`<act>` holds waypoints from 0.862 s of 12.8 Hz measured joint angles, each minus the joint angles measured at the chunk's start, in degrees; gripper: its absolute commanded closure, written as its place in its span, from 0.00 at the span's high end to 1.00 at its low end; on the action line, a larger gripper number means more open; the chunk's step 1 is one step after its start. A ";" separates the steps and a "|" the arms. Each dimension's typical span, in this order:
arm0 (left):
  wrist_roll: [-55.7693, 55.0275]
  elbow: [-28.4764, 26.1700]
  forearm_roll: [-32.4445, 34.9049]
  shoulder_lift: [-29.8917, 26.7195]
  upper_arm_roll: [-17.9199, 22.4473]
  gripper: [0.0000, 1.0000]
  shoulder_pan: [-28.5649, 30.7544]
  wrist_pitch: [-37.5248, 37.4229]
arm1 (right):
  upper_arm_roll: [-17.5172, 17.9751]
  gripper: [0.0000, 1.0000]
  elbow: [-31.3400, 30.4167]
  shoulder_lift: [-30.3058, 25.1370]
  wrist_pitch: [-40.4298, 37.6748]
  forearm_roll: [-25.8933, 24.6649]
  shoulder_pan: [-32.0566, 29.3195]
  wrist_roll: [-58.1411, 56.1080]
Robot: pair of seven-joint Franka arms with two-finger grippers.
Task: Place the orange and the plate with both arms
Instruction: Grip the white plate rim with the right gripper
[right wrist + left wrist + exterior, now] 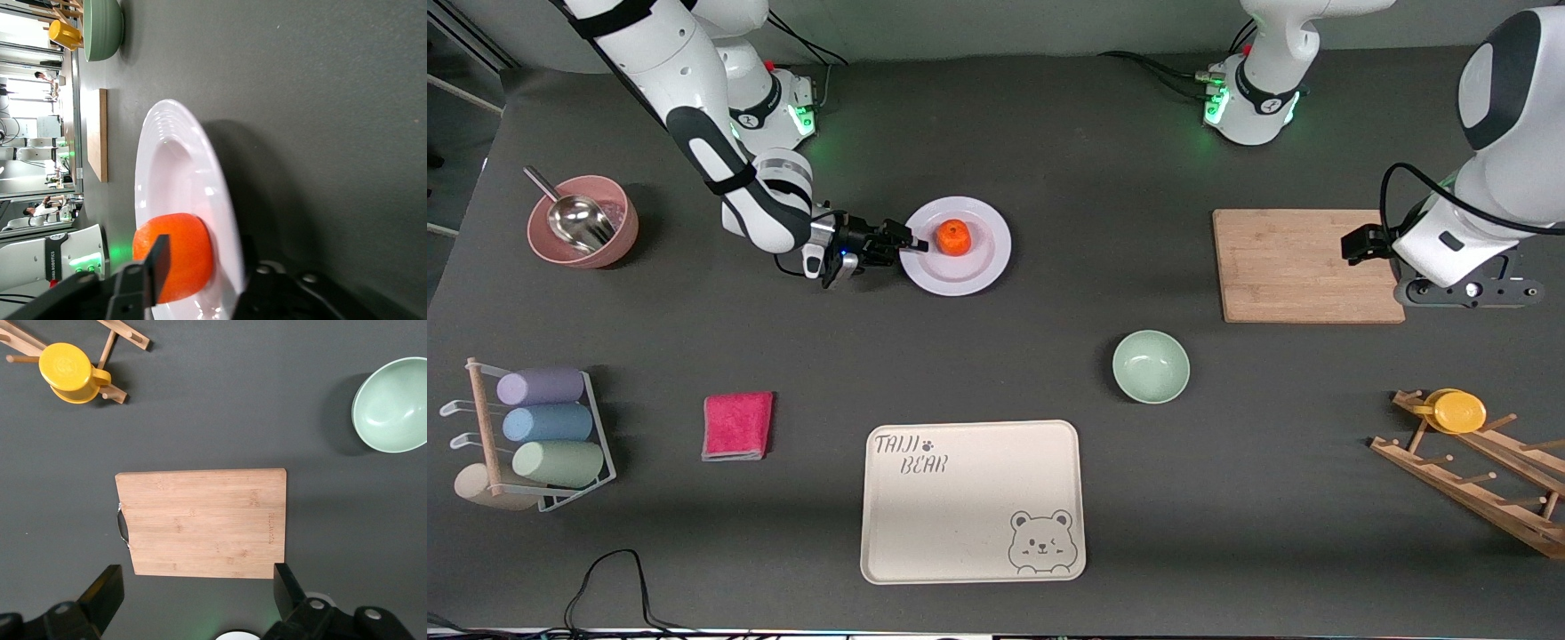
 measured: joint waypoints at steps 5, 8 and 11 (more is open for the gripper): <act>0.06 0.25 0.11 0.22 0.00 1.00 0.00 0.00 | -0.05 0.00 0.64 0.00 0.14 0.41 -0.24 -0.15; 0.11 0.45 1.03 0.30 -0.02 1.00 0.00 0.02 | -0.18 0.00 2.69 -0.27 0.24 1.24 -0.64 1.76; 0.13 0.47 1.22 0.42 -0.04 1.00 0.00 0.02 | -0.29 0.00 6.63 -2.90 0.26 1.34 -0.75 10.04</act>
